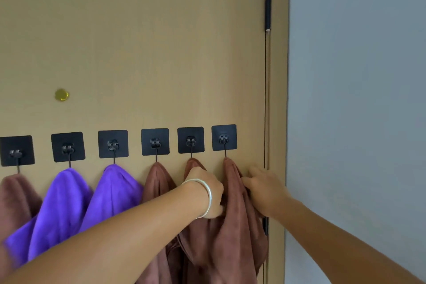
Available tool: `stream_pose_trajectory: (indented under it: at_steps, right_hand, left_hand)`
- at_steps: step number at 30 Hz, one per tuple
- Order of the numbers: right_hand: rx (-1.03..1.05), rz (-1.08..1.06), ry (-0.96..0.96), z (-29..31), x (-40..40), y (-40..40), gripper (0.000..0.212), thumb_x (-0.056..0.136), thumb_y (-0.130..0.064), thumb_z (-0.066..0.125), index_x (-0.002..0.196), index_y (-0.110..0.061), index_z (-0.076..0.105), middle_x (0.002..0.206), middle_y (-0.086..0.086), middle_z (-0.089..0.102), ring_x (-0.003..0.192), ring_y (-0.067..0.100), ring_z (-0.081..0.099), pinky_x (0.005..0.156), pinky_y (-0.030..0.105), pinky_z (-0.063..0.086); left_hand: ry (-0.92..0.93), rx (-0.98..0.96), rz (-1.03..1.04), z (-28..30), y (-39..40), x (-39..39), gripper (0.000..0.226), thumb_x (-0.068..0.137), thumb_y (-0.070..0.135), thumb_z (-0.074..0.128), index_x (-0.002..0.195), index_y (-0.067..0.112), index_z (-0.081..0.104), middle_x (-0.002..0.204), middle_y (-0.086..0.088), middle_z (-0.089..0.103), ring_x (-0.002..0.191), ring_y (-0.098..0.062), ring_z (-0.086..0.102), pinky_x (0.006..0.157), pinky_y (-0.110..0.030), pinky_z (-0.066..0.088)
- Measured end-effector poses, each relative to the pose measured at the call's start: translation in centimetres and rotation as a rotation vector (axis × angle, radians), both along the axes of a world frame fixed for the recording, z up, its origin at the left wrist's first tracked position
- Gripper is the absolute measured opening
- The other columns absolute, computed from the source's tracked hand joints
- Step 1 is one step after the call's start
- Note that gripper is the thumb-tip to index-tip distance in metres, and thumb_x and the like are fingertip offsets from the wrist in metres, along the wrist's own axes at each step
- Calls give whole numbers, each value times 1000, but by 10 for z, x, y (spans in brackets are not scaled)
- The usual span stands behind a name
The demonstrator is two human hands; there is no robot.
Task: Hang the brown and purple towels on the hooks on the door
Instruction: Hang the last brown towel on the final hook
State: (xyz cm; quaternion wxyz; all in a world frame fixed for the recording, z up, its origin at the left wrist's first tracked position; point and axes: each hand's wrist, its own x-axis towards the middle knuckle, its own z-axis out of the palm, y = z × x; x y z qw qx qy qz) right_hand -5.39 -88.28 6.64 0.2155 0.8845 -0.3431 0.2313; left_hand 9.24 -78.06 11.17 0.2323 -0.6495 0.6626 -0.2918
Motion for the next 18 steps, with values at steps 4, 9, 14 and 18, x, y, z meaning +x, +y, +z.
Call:
stream_pose_trajectory:
  at_steps: [4,9,14,18]
  right_hand:
    - [138,71,-87,0,-6,2,31,99,-28,41,122,-28,62,102,-2,64,90,20,58,73,27,44]
    - [306,90,-186,-12,-8,10,33,101,-39,33,126,-32,53,108,-5,65,91,16,61,77,32,51]
    - [326,102,-533,-5,-7,22,27,98,-23,43,113,-29,65,87,-12,63,77,12,60,68,32,51]
    - [123,249,-719,2,18,47,29,93,-14,50,114,-27,64,101,-12,60,89,7,54,76,24,43]
  left_hand:
    - [-137,5,26,-22,6,-3,58,89,68,30,93,17,58,88,-7,57,80,-26,55,64,-36,32]
    - [-48,-149,-28,-51,11,-7,58,96,56,32,124,11,56,118,-12,54,101,-29,48,75,-39,30]
    - [130,-273,-214,-87,34,1,83,86,73,23,123,7,57,112,-12,49,102,-30,38,85,-46,29]
    - [134,-243,-232,-105,48,5,73,86,68,33,133,14,49,123,-12,43,110,-30,34,98,-48,26]
